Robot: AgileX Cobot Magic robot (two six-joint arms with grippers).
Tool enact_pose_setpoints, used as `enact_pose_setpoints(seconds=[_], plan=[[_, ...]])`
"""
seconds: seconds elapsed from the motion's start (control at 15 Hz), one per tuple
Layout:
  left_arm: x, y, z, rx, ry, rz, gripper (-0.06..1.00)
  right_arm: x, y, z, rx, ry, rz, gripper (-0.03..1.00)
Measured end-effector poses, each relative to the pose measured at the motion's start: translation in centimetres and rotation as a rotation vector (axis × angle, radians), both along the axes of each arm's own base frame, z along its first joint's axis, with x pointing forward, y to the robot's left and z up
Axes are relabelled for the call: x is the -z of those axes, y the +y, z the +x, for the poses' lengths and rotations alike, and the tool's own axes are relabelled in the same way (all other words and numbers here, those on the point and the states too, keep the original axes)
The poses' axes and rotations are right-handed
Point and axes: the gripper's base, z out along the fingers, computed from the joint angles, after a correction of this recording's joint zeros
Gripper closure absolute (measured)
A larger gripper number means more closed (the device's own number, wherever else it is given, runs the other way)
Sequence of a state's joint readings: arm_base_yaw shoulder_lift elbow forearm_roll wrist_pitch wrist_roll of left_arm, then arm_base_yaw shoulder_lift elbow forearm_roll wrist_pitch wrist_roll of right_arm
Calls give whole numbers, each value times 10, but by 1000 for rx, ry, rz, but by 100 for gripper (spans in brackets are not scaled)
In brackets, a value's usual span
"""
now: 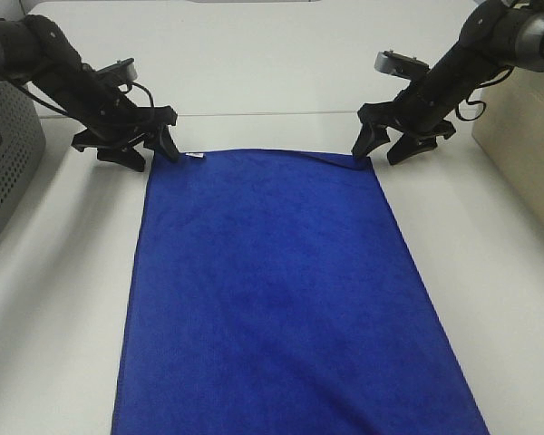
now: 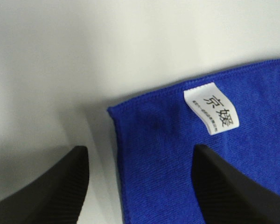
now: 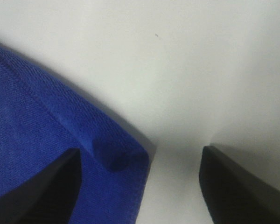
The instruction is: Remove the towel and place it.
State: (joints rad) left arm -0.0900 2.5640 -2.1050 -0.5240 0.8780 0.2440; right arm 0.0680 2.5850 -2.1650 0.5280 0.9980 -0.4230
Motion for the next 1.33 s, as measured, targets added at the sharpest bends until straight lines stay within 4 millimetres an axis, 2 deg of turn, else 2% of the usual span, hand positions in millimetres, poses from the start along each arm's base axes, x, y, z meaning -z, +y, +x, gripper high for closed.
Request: enact_pose_setpoints(seconds=[0.4, 0.6, 0.73, 0.8, 0.87, 0.93, 1.07, 1.27, 1.33], plan=[[1, -2, 2, 19, -31, 6, 34, 1, 0, 2, 10, -15, 7, 29], [1, -14, 1, 39, -48, 11, 34, 4, 5, 2, 9, -13, 37, 29], [4, -24, 1, 50, -53, 0, 34, 9, 19, 2, -20, -29, 49, 29], [6, -35, 2, 54, -61, -27, 34, 14, 41, 1, -47, -53, 67, 29], [8, -43, 3, 62, -71, -32, 35, 16, 48, 1, -54, -58, 72, 29], [9, -50, 3, 74, -77, -34, 39, 18, 52, 0, -61, -57, 75, 29], [13, -57, 3, 82, -77, -37, 55, 18, 52, 1, -66, -61, 66, 34], [17, -56, 3, 89, -72, -20, 85, 20, 49, 1, -81, -71, 24, 50], [17, -55, 3, 91, -73, -15, 91, 21, 48, 1, -90, -72, 5, 54]])
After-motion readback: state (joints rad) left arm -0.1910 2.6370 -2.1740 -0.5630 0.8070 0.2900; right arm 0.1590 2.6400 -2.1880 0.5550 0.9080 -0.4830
